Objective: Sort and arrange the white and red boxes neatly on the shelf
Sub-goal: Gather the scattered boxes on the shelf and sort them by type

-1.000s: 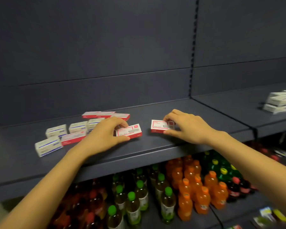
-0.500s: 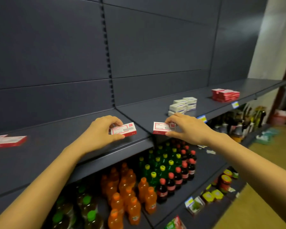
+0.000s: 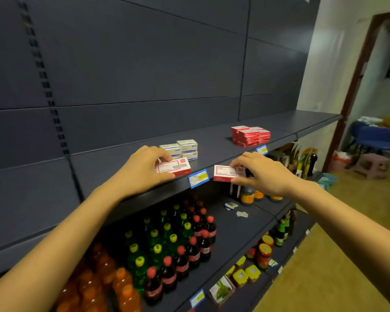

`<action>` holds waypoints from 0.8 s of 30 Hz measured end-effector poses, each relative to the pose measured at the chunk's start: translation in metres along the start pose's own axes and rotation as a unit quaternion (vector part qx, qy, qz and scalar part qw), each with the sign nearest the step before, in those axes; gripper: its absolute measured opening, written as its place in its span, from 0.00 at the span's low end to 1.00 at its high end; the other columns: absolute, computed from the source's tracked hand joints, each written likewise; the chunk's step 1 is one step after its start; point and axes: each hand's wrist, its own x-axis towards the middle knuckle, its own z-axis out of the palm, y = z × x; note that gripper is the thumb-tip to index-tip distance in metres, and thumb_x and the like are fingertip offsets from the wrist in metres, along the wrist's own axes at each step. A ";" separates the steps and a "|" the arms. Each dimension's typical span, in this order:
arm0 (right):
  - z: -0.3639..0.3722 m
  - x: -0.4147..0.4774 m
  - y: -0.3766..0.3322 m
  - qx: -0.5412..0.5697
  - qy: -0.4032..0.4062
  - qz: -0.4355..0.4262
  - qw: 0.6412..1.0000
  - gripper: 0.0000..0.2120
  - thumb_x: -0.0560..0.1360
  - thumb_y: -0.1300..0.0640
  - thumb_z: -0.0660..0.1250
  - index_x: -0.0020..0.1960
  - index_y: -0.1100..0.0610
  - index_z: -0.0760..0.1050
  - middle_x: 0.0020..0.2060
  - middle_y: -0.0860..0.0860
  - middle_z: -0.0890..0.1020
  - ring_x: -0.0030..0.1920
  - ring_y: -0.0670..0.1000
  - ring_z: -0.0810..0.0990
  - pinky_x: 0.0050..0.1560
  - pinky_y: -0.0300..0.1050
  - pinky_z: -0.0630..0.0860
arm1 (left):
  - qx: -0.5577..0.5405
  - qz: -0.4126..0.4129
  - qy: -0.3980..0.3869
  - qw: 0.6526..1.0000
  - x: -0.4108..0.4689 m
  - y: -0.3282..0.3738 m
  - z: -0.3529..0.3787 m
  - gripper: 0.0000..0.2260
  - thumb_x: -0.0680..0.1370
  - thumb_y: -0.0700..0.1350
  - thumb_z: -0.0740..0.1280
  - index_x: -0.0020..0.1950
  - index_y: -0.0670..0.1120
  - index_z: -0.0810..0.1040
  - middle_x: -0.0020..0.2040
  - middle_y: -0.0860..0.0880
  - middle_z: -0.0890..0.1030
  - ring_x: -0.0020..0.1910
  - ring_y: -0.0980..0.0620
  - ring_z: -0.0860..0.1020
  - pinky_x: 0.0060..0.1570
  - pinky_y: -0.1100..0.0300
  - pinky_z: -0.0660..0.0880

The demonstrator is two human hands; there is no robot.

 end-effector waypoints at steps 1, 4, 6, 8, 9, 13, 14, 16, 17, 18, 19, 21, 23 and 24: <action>-0.001 0.001 0.013 -0.002 0.002 0.003 1.000 0.19 0.74 0.42 0.62 0.62 0.49 0.69 0.56 0.47 0.74 0.55 0.48 0.70 0.49 0.51 0.75 | 0.001 0.003 -0.001 1.000 0.012 0.006 0.006 0.18 0.71 0.50 0.71 0.59 0.47 0.75 0.58 0.48 0.77 0.53 0.51 0.72 0.49 0.62 0.65; -0.003 0.005 0.050 0.006 0.002 0.022 1.000 0.19 0.74 0.42 0.62 0.62 0.49 0.69 0.56 0.48 0.74 0.56 0.49 0.71 0.51 0.53 0.75 | 0.005 0.014 -0.009 1.000 0.049 0.022 0.021 0.18 0.71 0.49 0.71 0.59 0.46 0.75 0.59 0.47 0.77 0.55 0.49 0.72 0.50 0.60 0.67; -0.003 0.011 0.073 0.013 0.004 0.032 0.999 0.19 0.74 0.43 0.63 0.62 0.49 0.69 0.57 0.48 0.74 0.56 0.49 0.71 0.52 0.53 0.75 | 0.008 0.024 -0.010 1.000 0.073 0.030 0.032 0.18 0.71 0.48 0.71 0.59 0.46 0.75 0.58 0.47 0.78 0.54 0.49 0.73 0.49 0.60 0.67; 0.000 0.019 0.096 0.009 0.007 0.033 0.999 0.19 0.74 0.43 0.63 0.62 0.49 0.69 0.58 0.48 0.74 0.57 0.49 0.71 0.52 0.52 0.74 | 0.016 0.032 -0.013 0.999 0.097 0.037 0.044 0.18 0.71 0.49 0.71 0.59 0.46 0.75 0.58 0.46 0.78 0.54 0.49 0.73 0.48 0.60 0.67; 0.001 0.023 0.107 0.007 0.008 0.033 0.999 0.19 0.74 0.43 0.63 0.62 0.49 0.69 0.58 0.48 0.74 0.57 0.49 0.71 0.52 0.52 0.74 | 0.020 0.032 -0.017 0.999 0.109 0.039 0.050 0.18 0.71 0.49 0.71 0.59 0.46 0.75 0.57 0.46 0.78 0.54 0.49 0.73 0.48 0.60 0.68; 0.008 0.049 0.153 0.013 0.014 0.036 0.999 0.20 0.74 0.43 0.63 0.63 0.49 0.69 0.61 0.48 0.73 0.60 0.49 0.71 0.55 0.52 0.74 | 0.016 0.032 -0.029 0.999 0.158 0.050 0.077 0.18 0.71 0.49 0.71 0.59 0.45 0.75 0.57 0.45 0.78 0.54 0.48 0.74 0.52 0.57 0.71; 0.009 0.057 0.165 0.020 0.012 0.036 0.999 0.21 0.74 0.43 0.63 0.64 0.49 0.69 0.61 0.48 0.73 0.60 0.50 0.71 0.56 0.53 0.73 | 0.017 0.033 -0.033 0.999 0.171 0.052 0.083 0.18 0.71 0.49 0.71 0.59 0.44 0.75 0.57 0.45 0.78 0.54 0.48 0.74 0.52 0.57 0.71; 0.008 0.076 0.186 0.021 0.000 0.031 0.999 0.21 0.74 0.43 0.63 0.64 0.49 0.69 0.62 0.49 0.73 0.61 0.50 0.70 0.57 0.53 0.73 | 0.026 0.030 -0.040 0.998 0.195 0.057 0.092 0.18 0.72 0.48 0.71 0.59 0.44 0.75 0.57 0.45 0.78 0.53 0.48 0.74 0.52 0.56 0.71; 0.007 0.085 0.197 0.017 -0.003 0.029 0.999 0.22 0.74 0.43 0.63 0.65 0.50 0.69 0.62 0.49 0.73 0.61 0.50 0.70 0.57 0.53 0.73 | 0.031 0.027 -0.042 0.998 0.207 0.059 0.096 0.18 0.72 0.48 0.71 0.59 0.43 0.75 0.57 0.45 0.78 0.53 0.48 0.75 0.52 0.56 0.72; 0.005 0.095 0.208 0.012 -0.001 0.026 1.000 0.22 0.74 0.42 0.63 0.65 0.50 0.68 0.62 0.49 0.73 0.61 0.50 0.70 0.57 0.53 0.73 | 0.036 0.025 -0.042 0.998 0.220 0.061 0.100 0.18 0.72 0.48 0.71 0.59 0.43 0.75 0.57 0.45 0.78 0.53 0.48 0.75 0.52 0.56 0.72; 0.003 0.103 0.217 0.009 0.003 0.022 1.000 0.22 0.74 0.42 0.63 0.65 0.50 0.68 0.62 0.49 0.73 0.61 0.50 0.69 0.56 0.54 0.73 | 0.036 0.023 -0.040 0.998 0.231 0.062 0.102 0.18 0.72 0.48 0.71 0.59 0.43 0.75 0.57 0.45 0.78 0.53 0.48 0.75 0.52 0.56 0.72; 0.002 0.120 0.237 0.012 0.011 0.015 1.000 0.22 0.74 0.41 0.62 0.65 0.49 0.68 0.60 0.49 0.73 0.60 0.50 0.70 0.56 0.56 0.73 | 0.030 0.018 -0.032 0.999 0.254 0.066 0.109 0.18 0.72 0.48 0.71 0.58 0.42 0.75 0.57 0.45 0.79 0.51 0.49 0.75 0.50 0.57 0.72; 0.001 0.136 0.258 0.023 0.014 0.008 1.000 0.22 0.74 0.41 0.62 0.64 0.48 0.69 0.59 0.48 0.73 0.60 0.49 0.70 0.56 0.57 0.73 | 0.025 0.009 -0.030 0.999 0.277 0.069 0.118 0.17 0.72 0.48 0.71 0.58 0.42 0.76 0.56 0.45 0.80 0.47 0.51 0.74 0.48 0.59 0.70; 0.001 0.144 0.267 0.028 0.014 0.006 0.999 0.21 0.74 0.41 0.62 0.64 0.48 0.69 0.59 0.48 0.73 0.59 0.49 0.70 0.56 0.57 0.73 | 0.023 0.003 -0.032 0.999 0.287 0.071 0.123 0.17 0.72 0.48 0.71 0.58 0.42 0.76 0.56 0.45 0.80 0.46 0.51 0.74 0.47 0.59 0.70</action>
